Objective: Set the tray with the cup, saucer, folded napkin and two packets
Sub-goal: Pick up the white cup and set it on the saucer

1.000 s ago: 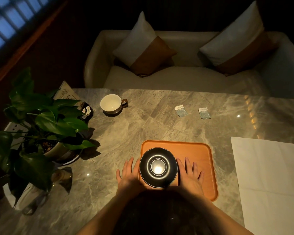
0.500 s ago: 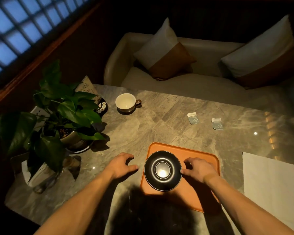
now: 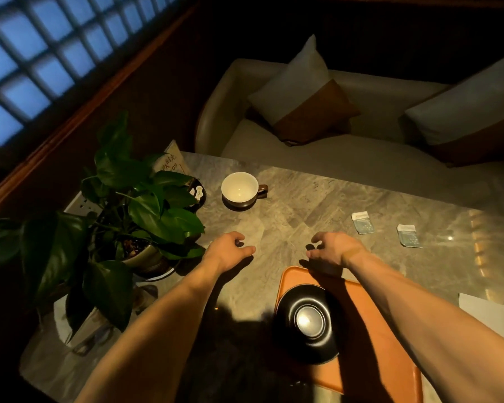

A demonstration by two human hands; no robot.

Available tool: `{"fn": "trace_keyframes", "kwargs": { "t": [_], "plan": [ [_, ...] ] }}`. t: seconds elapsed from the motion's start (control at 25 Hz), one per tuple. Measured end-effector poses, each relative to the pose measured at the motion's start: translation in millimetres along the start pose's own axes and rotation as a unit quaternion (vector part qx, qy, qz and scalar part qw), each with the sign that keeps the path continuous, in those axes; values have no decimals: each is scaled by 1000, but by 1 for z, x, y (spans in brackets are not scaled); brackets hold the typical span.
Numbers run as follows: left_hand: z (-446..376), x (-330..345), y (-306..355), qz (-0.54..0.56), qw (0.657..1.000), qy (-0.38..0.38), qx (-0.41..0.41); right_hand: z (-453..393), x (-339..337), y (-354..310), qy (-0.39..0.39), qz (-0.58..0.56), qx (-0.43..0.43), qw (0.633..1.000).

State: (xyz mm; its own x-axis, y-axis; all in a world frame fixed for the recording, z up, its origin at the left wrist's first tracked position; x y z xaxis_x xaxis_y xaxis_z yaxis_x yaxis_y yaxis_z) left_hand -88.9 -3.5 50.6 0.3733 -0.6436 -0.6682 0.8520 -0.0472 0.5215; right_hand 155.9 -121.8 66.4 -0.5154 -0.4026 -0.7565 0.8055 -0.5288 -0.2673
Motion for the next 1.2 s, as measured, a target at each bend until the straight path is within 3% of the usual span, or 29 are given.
{"fn": "trace_keyframes", "kwargs": {
  "t": [0.08,0.24,0.36,0.72,0.96,1.2],
  "plan": [
    [-12,-9,3,10,999,26,-24,-17,-10,-19,7,26,-11,1000],
    [-35,-35,23,-106,987,113,-34,-50,-35,-53,48,68,-41,996],
    [-56,-59,37,-93,986,139,-5,-74,-54,-72,91,82,-65,990],
    [-122,-87,40,-176,978,108,27,-135,-66,-94,131,85,-88,984],
    [-142,-88,23,-200,978,34,40,-154,-55,-101,144,44,-111,982],
    [-147,-84,22,-164,982,58,67,-163,-51,-102,180,-8,-114,977]
  ]
}}
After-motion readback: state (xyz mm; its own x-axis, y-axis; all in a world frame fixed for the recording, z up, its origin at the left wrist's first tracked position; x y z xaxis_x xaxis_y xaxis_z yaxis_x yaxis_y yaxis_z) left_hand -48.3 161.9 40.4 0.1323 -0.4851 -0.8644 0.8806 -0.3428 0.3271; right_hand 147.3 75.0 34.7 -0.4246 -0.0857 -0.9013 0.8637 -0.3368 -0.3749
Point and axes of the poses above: each hand's wrist, its own z-axis away from the middle knuckle, its own x-axis out of the palm, y = z × x, the point moved 3 cm from there along -z, towards the middle knuckle, and after that the axes turned 2 degrees about -x, right-handed, at the moved point
